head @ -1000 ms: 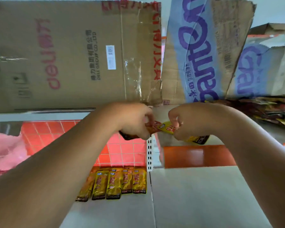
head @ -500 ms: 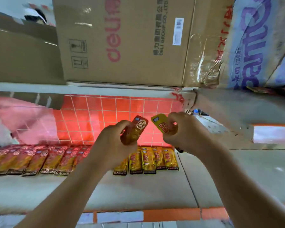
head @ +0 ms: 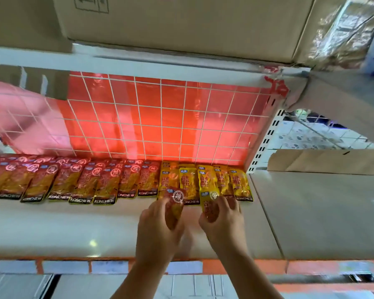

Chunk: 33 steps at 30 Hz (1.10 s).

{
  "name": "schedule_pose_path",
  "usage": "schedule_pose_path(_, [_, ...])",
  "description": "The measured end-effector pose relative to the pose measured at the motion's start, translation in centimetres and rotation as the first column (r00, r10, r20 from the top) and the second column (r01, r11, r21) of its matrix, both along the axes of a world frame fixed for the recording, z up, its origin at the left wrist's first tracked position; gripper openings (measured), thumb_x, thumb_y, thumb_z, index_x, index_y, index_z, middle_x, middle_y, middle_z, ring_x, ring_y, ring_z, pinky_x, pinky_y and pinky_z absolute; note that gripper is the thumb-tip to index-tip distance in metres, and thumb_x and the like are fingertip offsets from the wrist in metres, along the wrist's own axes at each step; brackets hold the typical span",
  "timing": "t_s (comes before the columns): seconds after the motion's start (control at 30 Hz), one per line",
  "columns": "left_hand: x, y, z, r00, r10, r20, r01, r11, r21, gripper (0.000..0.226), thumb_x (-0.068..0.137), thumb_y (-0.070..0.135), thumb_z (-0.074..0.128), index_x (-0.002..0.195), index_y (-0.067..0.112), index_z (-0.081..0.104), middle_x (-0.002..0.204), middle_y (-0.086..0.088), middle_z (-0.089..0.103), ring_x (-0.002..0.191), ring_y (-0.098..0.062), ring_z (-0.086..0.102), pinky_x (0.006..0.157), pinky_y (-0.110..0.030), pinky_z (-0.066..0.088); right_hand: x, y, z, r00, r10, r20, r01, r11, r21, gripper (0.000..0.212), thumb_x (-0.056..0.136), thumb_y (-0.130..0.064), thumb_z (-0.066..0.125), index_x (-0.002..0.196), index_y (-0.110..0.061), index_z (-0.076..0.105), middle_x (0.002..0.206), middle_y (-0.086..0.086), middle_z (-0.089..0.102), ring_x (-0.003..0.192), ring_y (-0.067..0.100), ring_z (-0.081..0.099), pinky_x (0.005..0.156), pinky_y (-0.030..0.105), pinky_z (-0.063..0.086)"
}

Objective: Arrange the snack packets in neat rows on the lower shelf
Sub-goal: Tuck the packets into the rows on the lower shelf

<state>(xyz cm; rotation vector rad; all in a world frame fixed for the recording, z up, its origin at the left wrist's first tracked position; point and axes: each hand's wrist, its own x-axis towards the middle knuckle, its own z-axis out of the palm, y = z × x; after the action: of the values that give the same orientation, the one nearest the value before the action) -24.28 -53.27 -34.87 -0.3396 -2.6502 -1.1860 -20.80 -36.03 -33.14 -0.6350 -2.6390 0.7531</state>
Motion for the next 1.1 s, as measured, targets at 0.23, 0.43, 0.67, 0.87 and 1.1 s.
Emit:
schedule_pose_path(0.23, [-2.2, 1.1, -0.6, 0.992, 0.124, -0.011, -0.124, 0.992, 0.037, 0.058, 0.075, 0.030, 0.087, 0.126, 0.016, 0.064, 0.112, -0.001, 0.070, 0.101, -0.023, 0.062, 0.089, -0.038, 0.055, -1.9, 2.9, -2.2, 0.997, -0.074, -0.036, 0.076, 0.995, 0.057, 0.044, 0.068, -0.043, 0.079, 0.103, -0.027, 0.060, 0.103, 0.002, 0.055, 0.095, 0.027, 0.051, 0.082, 0.043, 0.050])
schedule_pose_path(0.43, [-3.9, 1.1, -0.8, 0.956, 0.285, 0.070, -0.290, 0.954, 0.081, 0.056, 0.079, 0.034, 0.082, 0.128, 0.019, 0.061, 0.116, 0.000, 0.067, 0.106, -0.022, 0.060, 0.091, -0.046, 0.056, -4.5, 6.5, -1.9, 0.987, -0.151, 0.050, 0.148, 0.988, 0.050, 0.037, 0.072, -0.045, 0.073, 0.099, -0.028, 0.054, 0.107, 0.004, 0.056, 0.100, 0.031, 0.051, 0.089, 0.046, 0.046])
schedule_pose_path(0.67, [-3.9, 1.3, -1.1, 0.954, 0.293, 0.062, -0.295, 0.955, 0.032, 0.055, 0.079, 0.034, 0.082, 0.128, 0.019, 0.061, 0.115, -0.002, 0.068, 0.106, -0.023, 0.060, 0.088, -0.043, 0.055, -6.8, 8.0, -1.5, 0.981, -0.139, 0.135, 0.131, 0.989, 0.065, 0.040, 0.074, -0.051, 0.069, 0.099, -0.025, 0.053, 0.110, 0.007, 0.055, 0.103, 0.032, 0.051, 0.091, 0.046, 0.042])
schedule_pose_path(0.87, [-3.9, 1.3, -1.3, 0.954, 0.294, 0.059, -0.296, 0.954, 0.034, 0.054, 0.079, 0.040, 0.081, 0.126, 0.022, 0.061, 0.109, 0.001, 0.068, 0.100, -0.023, 0.063, 0.083, -0.044, 0.060, -8.6, 7.8, -1.6, 0.977, -0.147, 0.155, 0.136, 0.987, 0.083, 0.058, 0.078, -0.078, 0.051, 0.097, -0.023, 0.052, 0.108, 0.009, 0.055, 0.104, 0.036, 0.054, 0.092, 0.048, 0.041])
schedule_pose_path(1.1, [-3.9, 1.4, -1.4, 0.954, 0.293, 0.056, -0.294, 0.956, 0.013, 0.056, 0.079, 0.047, 0.077, 0.127, 0.024, 0.060, 0.111, 0.001, 0.067, 0.102, -0.023, 0.063, 0.083, -0.045, 0.061, -9.1, 8.0, -1.4, 0.972, -0.130, 0.194, 0.106, 0.986, 0.128, 0.059, 0.081, -0.076, 0.050, 0.105, -0.022, 0.055, 0.113, 0.011, 0.053, 0.106, 0.037, 0.055, 0.092, 0.048, 0.040])
